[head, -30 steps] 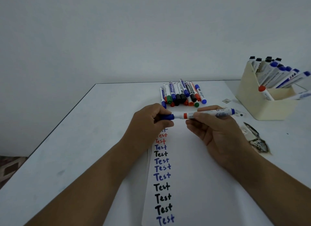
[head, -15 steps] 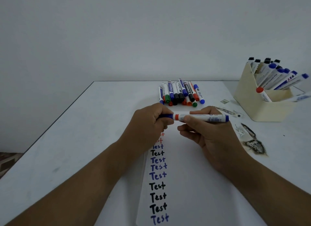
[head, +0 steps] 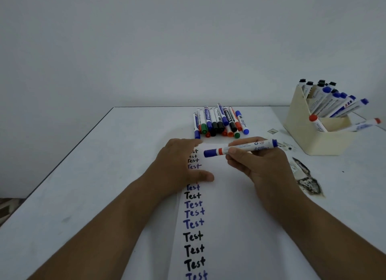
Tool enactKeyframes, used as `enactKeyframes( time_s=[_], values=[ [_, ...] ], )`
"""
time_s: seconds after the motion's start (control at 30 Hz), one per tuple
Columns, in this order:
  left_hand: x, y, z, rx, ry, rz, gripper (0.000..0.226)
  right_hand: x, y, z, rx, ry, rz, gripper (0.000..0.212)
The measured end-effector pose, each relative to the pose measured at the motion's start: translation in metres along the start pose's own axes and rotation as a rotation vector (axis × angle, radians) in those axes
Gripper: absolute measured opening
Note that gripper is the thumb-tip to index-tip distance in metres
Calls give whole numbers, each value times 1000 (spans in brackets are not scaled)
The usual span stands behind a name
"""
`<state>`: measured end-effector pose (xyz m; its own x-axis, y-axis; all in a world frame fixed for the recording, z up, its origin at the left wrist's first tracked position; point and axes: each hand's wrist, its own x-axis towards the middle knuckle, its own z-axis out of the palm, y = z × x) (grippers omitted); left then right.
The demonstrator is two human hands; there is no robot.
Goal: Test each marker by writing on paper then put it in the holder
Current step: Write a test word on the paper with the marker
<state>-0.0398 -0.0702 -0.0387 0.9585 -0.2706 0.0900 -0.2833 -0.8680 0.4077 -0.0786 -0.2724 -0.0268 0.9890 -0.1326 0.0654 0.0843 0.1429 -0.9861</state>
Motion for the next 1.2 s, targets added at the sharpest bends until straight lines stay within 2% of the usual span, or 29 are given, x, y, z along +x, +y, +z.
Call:
enactKeyframes(
  time_s=[0.1, 0.23, 0.3, 0.47, 0.6, 0.73, 0.93, 1.07, 1.2],
  values=[
    [2, -4, 3, 158, -65, -39, 101, 3, -5, -6, -94, 73, -68, 25],
    [4, -8, 5, 171, -50, -37, 83, 9, -21, -16, -67, 114, -136, 75],
    [4, -8, 6, 143, -15, -35, 75, 12, -31, -21, -106, 117, -205, 87],
    [4, -10, 10, 82, 17, -51, 99, 35, -68, -45, -342, 124, -374, 71],
    [5, -14, 13, 145, -4, -54, 86, 66, -110, -76, -495, 226, -504, 56],
    [5, -11, 12, 170, -15, -60, 85, 93, -142, -107, -747, 352, -568, 51],
    [7, -10, 12, 176, -29, -63, 95, 115, -146, -139, -1039, 333, -513, 45],
    [8, -12, 12, 183, -24, -61, 95, 122, -132, -143, -1044, 271, -350, 37],
    [9, -14, 14, 193, -18, -61, 88, 122, -116, -146, -1055, 233, -317, 29]
  ],
)
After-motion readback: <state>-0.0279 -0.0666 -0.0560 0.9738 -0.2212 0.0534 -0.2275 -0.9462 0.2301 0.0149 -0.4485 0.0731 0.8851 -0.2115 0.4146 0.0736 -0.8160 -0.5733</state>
